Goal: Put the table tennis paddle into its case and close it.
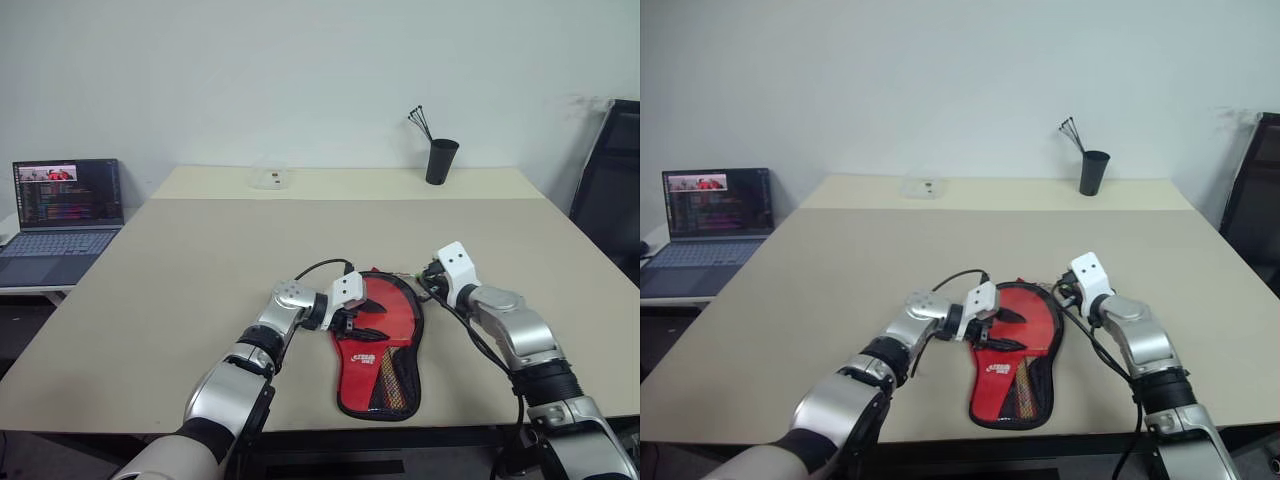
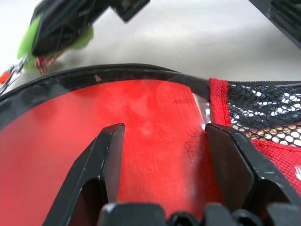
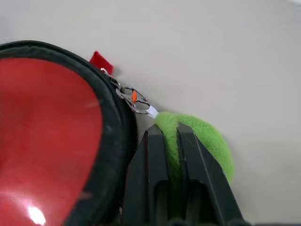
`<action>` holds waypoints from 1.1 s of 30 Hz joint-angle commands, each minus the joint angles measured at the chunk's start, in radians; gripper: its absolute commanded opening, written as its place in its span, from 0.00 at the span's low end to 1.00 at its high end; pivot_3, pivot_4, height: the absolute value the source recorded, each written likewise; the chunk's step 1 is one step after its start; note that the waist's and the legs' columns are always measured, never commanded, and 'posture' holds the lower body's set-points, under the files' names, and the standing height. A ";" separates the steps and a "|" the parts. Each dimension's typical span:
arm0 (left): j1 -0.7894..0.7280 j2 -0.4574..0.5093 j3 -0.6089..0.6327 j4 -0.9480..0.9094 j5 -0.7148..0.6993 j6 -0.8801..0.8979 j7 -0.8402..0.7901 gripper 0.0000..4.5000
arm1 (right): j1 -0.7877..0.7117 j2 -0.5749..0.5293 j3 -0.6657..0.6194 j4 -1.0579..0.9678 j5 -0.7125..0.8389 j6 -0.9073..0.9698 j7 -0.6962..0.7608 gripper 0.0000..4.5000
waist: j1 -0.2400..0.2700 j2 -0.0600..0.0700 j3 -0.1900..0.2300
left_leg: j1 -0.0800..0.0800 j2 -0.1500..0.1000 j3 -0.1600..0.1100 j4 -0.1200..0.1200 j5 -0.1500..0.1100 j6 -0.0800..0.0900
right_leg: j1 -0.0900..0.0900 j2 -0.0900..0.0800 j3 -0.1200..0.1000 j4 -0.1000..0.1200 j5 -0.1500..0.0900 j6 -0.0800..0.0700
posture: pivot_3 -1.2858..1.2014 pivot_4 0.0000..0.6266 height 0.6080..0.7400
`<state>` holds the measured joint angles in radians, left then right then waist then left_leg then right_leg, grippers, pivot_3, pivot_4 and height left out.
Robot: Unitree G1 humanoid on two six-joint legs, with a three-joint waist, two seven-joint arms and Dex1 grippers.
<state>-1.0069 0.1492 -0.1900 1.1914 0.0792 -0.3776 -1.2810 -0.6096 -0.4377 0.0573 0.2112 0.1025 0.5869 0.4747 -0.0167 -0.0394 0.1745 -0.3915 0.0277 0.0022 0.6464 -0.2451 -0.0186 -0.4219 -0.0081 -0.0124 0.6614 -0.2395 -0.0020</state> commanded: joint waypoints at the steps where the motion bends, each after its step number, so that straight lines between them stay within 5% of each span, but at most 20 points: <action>1: 0.009 -0.016 -0.019 0.033 0.028 0.016 0.001 0.66 | 0.034 -0.046 -0.049 -0.078 0.014 0.037 0.012 0.00 | 0.004 0.000 0.000 | 0.000 0.000 0.000 0.000 0.000 0.000 | 0.000 0.000 0.000 0.000 0.000 0.000 | 0.52 0.24 1.00; 24: -0.008 -0.052 -0.022 0.065 0.050 0.043 0.053 0.66 | 0.607 -0.268 -0.155 -0.984 0.346 0.598 0.153 0.00 | 0.025 0.002 -0.003 | 0.000 0.000 -0.002 0.001 0.000 0.000 | 0.003 0.000 -0.002 -0.003 0.000 0.001 | 0.52 0.24 1.00; 33: -0.010 -0.066 -0.022 0.072 0.058 0.042 0.081 0.66 | 0.811 -0.315 -0.210 -1.125 0.434 0.644 0.153 0.00 | 0.026 0.002 -0.004 | 0.000 -0.001 -0.002 0.001 0.000 0.000 | 0.005 0.000 -0.003 -0.004 0.000 0.001 | 0.52 0.24 1.00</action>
<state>-1.0297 0.0935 -0.1878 1.2361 0.1028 -0.3392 -1.2079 0.1762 -0.7378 -0.1436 -0.8713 0.4963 1.2133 0.6102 0.0096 -0.0378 0.1708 -0.3908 0.0272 -0.0002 0.6469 -0.2452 -0.0188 -0.4151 -0.0085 -0.0158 0.6568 -0.2400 -0.0011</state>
